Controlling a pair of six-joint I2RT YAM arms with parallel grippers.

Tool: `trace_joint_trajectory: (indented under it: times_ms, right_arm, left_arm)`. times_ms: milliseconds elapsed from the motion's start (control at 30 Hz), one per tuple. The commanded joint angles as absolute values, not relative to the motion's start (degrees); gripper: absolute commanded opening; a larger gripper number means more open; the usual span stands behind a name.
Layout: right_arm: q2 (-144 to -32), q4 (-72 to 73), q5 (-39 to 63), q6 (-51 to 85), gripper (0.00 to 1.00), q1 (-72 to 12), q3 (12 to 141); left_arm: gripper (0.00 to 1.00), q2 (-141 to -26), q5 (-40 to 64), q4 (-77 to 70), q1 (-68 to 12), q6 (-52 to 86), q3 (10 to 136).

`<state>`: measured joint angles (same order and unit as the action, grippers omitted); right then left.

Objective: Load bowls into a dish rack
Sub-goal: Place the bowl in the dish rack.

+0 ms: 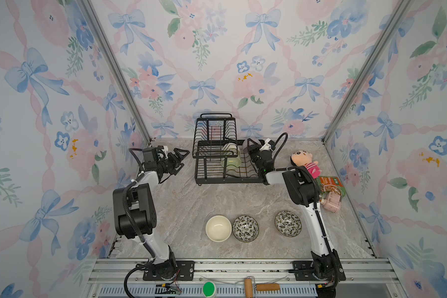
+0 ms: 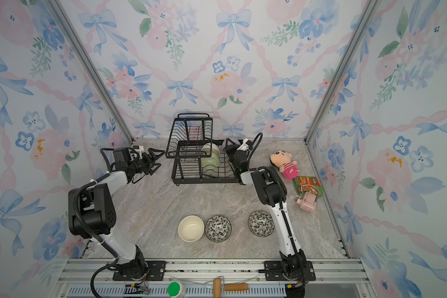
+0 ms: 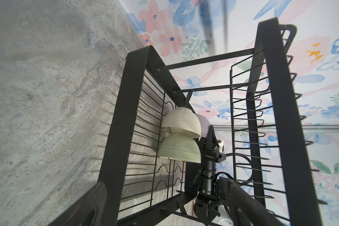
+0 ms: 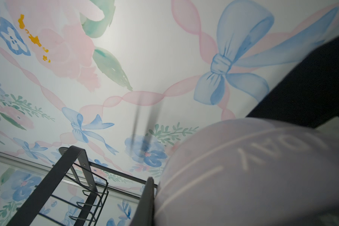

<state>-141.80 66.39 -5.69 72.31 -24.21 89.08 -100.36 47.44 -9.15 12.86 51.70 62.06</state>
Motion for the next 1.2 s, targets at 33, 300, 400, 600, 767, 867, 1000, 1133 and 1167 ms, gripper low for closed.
trace_joint_trajectory:
  times_ms: [33,300,400,600,767,867,1000,1133,1167]
  right_arm:
    - [-142.71,72.67,-6.86,70.56,0.00,-24.73,91.84]
    - [-144.13,71.70,-5.50,69.98,0.00,-24.48,93.50]
    - [-144.72,70.47,-4.71,69.06,0.00,-24.38,94.37]
    - [-144.71,65.55,-1.41,66.71,0.00,-24.23,96.26]
    - [-143.87,58.49,-2.28,64.87,0.00,-24.16,97.64]
    - [-144.39,58.09,-3.29,65.61,0.00,-23.89,98.04]
    - [-143.59,57.33,-3.50,64.88,0.00,-23.71,97.58]
    - [-144.92,57.09,-0.17,65.16,0.00,-23.21,100.04]
    - [-145.06,55.80,0.79,64.83,0.00,-22.99,100.58]
  left_arm:
    - [0.98,-100.99,48.87,-8.43,13.27,51.07,63.20]
    - [0.98,-101.68,48.90,-8.12,13.27,50.80,63.54]
    - [0.98,-102.19,49.09,-7.95,13.30,50.85,64.31]
    - [0.98,-103.40,49.39,-7.87,13.37,51.03,65.11]
    - [0.98,-103.80,49.46,-7.90,13.36,50.81,65.30]
    - [0.98,-104.24,49.66,-7.87,13.45,50.80,65.52]
    - [0.98,-104.44,49.67,-7.88,13.71,50.89,65.82]
    - [0.98,-104.81,49.74,-7.86,13.97,50.88,66.08]
    - [0.98,-104.98,49.75,-7.88,14.02,50.89,66.09]
